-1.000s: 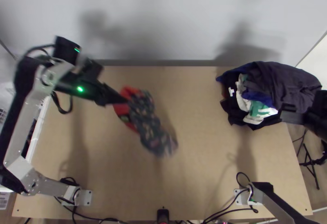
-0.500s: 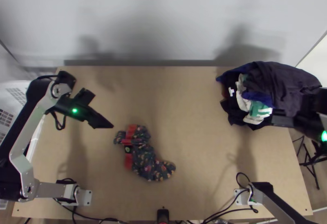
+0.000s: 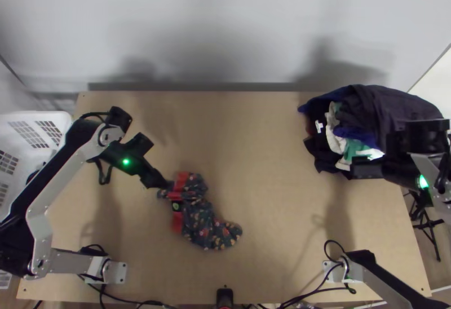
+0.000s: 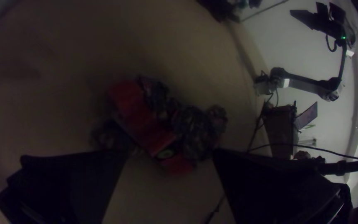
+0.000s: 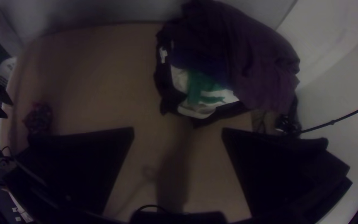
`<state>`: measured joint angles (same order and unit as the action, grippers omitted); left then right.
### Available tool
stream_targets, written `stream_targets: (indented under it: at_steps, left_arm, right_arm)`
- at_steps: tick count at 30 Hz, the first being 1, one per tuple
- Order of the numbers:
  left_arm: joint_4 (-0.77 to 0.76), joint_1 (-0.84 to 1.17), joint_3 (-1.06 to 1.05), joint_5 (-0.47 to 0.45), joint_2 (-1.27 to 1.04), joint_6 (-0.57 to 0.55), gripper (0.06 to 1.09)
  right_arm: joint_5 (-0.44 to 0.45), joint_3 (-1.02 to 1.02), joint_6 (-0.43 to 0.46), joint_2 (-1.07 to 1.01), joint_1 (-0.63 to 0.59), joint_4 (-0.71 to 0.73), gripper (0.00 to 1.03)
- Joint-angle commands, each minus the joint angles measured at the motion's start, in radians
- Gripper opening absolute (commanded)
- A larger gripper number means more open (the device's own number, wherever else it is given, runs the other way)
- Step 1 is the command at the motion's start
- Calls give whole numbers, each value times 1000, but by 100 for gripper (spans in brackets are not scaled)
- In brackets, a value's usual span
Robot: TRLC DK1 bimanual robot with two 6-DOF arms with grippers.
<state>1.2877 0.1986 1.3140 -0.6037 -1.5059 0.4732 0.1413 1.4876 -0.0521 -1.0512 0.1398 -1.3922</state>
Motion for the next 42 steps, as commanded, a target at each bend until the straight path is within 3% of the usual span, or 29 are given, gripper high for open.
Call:
stream_targets:
  at_steps: [1, 11, 22, 28, 33, 42]
  left_arm:
    - [-131, 62, 13, 35, -50, -90, 104]
    - [-261, 65, -16, 133, -24, -197, 104]
    - [-246, 81, -18, 139, -19, -196, 104]
    - [-275, 81, -38, 140, -28, -171, 104]
    - [-301, 78, -39, 213, -54, -122, 104]
    - [-406, 108, -98, 211, -126, -127, 104]
  right_arm:
    - [-16, -33, 0, 7, 11, 1, 98]
    - [-32, -73, -2, 25, 26, 2, 98]
    - [-40, -110, -8, 95, 4, 2, 98]
    - [-49, -130, -8, 125, 0, 2, 98]
    - [-68, -156, -11, 135, 0, 2, 98]
    - [-83, -155, -8, 132, 7, 12, 98]
